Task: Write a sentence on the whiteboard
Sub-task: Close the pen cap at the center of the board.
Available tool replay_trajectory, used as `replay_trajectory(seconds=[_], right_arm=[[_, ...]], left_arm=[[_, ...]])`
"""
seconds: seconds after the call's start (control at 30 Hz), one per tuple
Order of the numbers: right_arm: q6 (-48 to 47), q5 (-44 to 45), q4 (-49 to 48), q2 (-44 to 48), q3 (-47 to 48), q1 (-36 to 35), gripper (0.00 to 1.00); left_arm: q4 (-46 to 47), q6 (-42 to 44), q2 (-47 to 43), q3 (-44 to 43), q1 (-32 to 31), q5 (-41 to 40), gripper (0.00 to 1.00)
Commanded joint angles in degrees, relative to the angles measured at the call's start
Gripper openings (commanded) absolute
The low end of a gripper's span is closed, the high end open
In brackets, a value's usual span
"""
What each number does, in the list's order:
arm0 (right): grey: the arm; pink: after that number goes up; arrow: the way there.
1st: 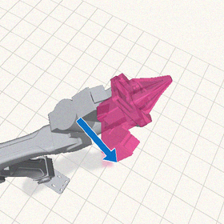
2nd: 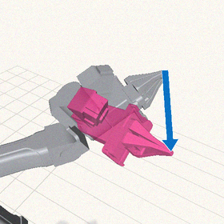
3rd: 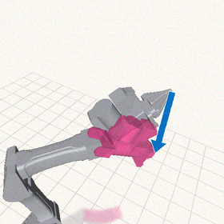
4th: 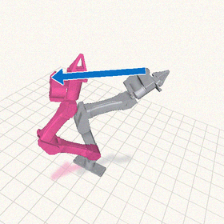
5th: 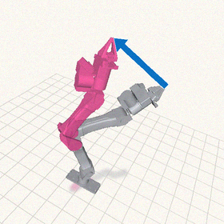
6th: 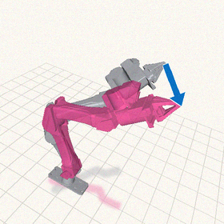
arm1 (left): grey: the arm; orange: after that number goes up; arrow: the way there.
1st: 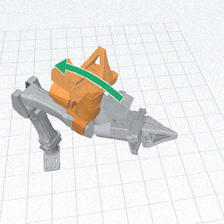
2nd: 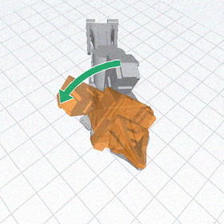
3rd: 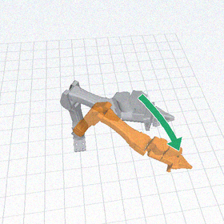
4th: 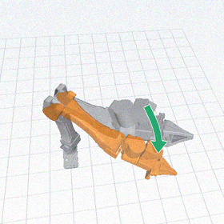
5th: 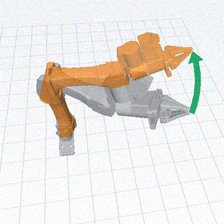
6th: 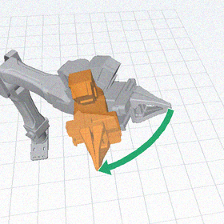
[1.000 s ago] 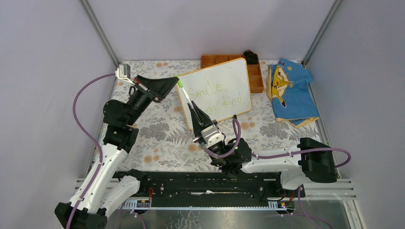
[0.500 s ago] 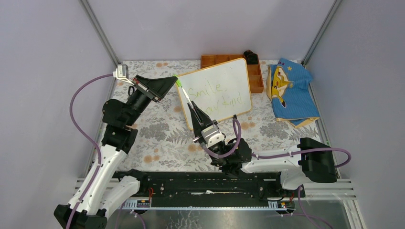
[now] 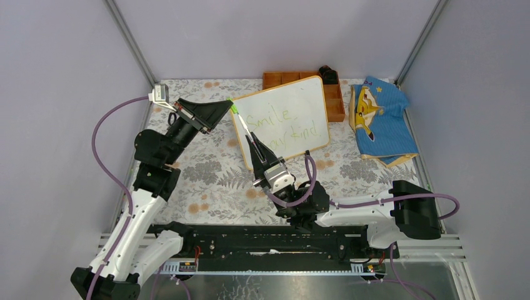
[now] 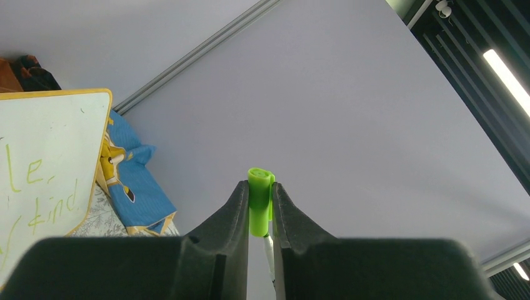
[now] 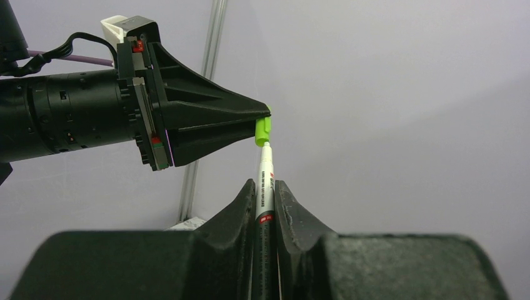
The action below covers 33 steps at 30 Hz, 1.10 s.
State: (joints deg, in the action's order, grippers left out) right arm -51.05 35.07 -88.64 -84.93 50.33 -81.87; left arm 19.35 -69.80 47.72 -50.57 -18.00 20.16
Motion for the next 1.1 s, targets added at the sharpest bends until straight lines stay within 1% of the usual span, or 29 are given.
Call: replay_trajectory(seconds=[0.0,1.07], right_arm=[[0.2,0.2,-7.9,1.2,2.0,-0.5,0.0],[1.3,0.4,-6.2,1.1,1.9,-0.5,0.0]], left_arm=[[2.3,0.0,-0.4,-0.8,-0.4,1.2,0.0],[2.5,0.0,-0.3,-2.0,-0.4,0.8,0.0]])
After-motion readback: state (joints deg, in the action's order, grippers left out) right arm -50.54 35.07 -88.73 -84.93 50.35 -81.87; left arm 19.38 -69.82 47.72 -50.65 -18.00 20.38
